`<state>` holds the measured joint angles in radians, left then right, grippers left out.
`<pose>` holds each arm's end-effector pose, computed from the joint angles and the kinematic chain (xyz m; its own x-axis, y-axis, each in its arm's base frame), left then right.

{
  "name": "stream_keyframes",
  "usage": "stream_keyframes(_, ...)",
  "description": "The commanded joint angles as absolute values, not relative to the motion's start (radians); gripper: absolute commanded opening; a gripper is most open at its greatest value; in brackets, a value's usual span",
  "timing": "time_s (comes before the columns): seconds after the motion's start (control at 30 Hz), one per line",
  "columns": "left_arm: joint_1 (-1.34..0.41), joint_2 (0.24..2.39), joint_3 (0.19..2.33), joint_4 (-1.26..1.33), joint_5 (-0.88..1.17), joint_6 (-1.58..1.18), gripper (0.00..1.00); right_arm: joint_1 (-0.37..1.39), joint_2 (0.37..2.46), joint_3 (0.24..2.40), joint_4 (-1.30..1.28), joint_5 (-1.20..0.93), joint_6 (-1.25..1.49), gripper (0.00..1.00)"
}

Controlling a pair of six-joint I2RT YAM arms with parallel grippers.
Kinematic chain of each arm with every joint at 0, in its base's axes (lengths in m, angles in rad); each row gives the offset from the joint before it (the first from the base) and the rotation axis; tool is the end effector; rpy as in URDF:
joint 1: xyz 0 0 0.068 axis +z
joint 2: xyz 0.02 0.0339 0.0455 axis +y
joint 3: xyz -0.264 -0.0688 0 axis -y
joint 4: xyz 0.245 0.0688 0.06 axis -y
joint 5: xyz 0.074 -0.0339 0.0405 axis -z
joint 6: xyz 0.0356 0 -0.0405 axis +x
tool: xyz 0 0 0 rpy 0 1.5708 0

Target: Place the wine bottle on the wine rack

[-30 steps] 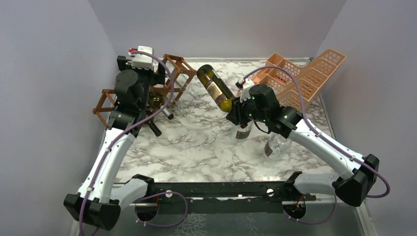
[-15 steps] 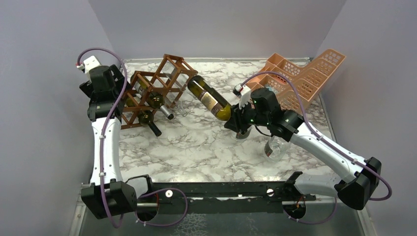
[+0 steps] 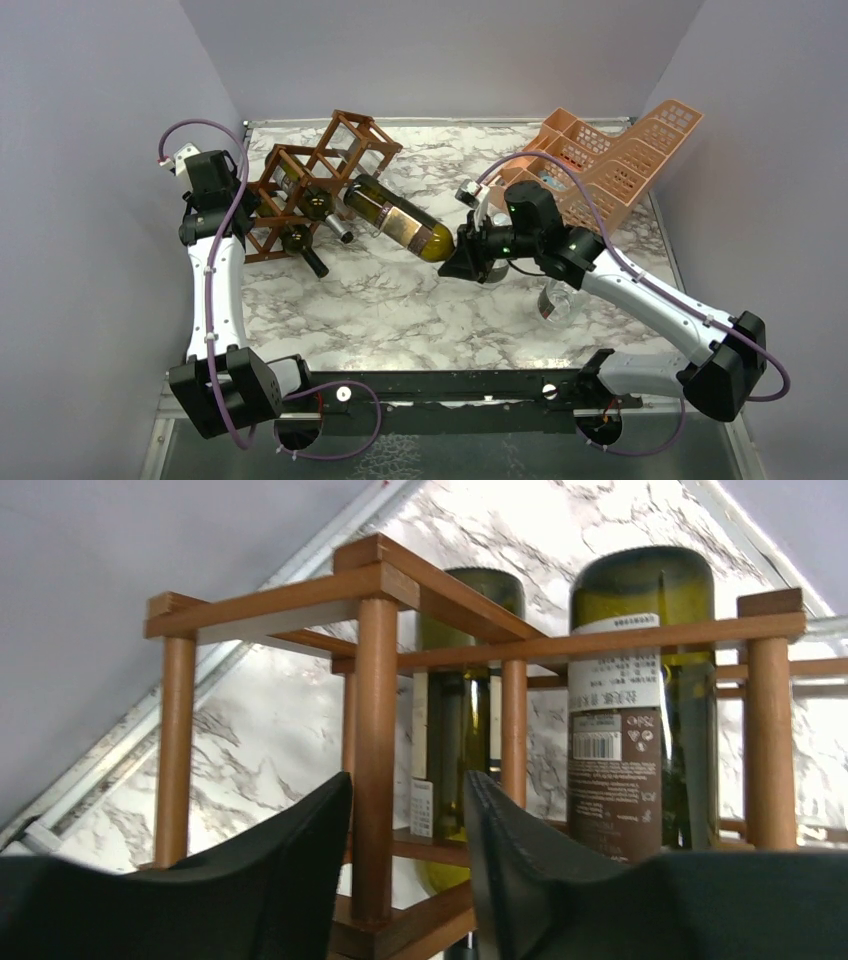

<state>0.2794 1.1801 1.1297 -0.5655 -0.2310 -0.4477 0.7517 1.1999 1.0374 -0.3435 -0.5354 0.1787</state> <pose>0.2437 0.0784 0.3424 -0.3066 -0.5264 -0.7931 -0.6443 0.7280 -0.2341 0.1829 0.1958 0.3284 -0.5108 -0.2682 -0.8168 -0.8358 0.3772 0.3988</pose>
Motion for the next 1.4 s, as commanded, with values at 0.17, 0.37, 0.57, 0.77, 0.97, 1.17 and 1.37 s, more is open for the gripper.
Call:
stream_keyframes(0.17,0.284,1.189,1.114,-0.571,-0.009,-0.537,0.41,0.764,1.257,1.088,-0.163,-0.607,0.192,0.01)
stream_keyframes(0.37,0.282,1.198,1.123,-0.549,0.136,-0.581,0.35,0.800,1.314,1.112,-0.152,-0.589,0.205,0.01)
stream_keyframes(0.57,0.265,1.209,1.118,-0.519,0.263,-0.630,0.33,0.865,1.370,1.143,-0.133,-0.556,0.225,0.01)
stream_keyframes(0.77,0.249,1.193,1.124,-0.517,0.271,-0.606,0.42,0.928,1.458,1.192,-0.127,-0.498,0.256,0.01)
stream_keyframes(0.97,0.249,1.136,1.112,-0.554,0.071,-0.518,0.66,0.978,1.578,1.264,-0.106,-0.436,0.296,0.01)
stream_keyframes(1.17,0.229,1.098,1.160,-0.608,-0.151,-0.451,0.72,1.033,1.699,1.366,-0.115,-0.398,0.300,0.01)
stream_keyframes(1.37,0.190,1.084,1.236,-0.651,-0.151,-0.431,0.75,1.058,1.774,1.426,-0.106,-0.364,0.336,0.01)
